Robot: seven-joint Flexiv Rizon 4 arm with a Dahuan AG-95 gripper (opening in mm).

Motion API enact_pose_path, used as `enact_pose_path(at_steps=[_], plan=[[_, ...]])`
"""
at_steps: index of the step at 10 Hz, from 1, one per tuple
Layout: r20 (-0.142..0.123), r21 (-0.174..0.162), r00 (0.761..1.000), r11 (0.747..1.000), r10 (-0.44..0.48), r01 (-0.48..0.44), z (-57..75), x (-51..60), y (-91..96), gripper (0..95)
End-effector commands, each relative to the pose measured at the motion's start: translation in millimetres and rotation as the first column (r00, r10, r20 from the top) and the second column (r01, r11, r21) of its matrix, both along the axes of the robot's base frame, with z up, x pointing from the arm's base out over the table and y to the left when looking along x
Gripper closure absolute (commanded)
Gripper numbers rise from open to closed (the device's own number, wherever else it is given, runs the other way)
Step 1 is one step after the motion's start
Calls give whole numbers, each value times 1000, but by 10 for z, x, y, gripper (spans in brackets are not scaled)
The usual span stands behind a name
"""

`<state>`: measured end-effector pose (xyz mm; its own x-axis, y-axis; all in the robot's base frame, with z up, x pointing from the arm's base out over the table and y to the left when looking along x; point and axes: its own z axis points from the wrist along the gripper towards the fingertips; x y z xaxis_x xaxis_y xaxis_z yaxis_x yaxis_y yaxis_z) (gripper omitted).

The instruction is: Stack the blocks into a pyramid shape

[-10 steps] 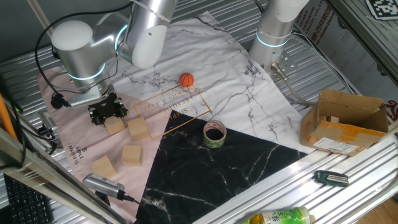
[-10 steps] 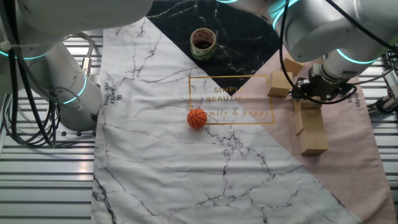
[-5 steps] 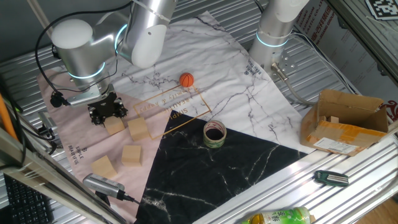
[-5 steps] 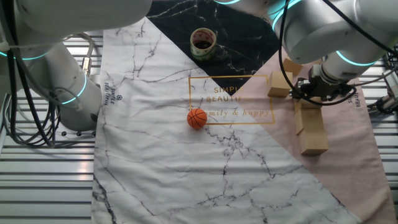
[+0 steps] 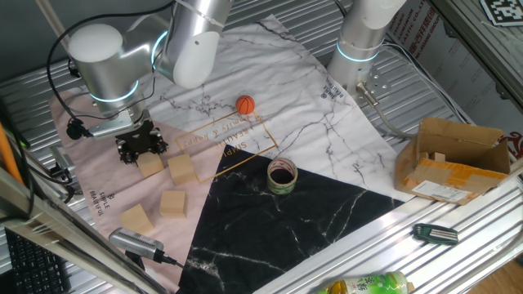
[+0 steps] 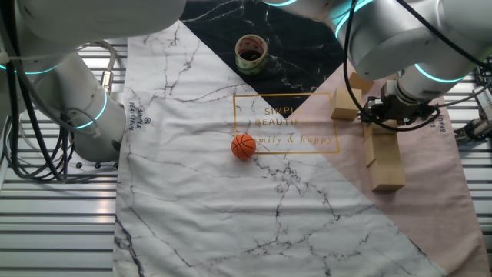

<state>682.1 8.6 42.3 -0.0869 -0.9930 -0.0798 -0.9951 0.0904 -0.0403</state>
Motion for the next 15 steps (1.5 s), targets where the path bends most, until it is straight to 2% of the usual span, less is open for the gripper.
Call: enact_pose_path(at_steps=[1,15], plan=[[2,-3,1000,1000,2,-2,-2,-1,0,950],[15,3,1000,1000,7,-7,-2,-1,0,950]])
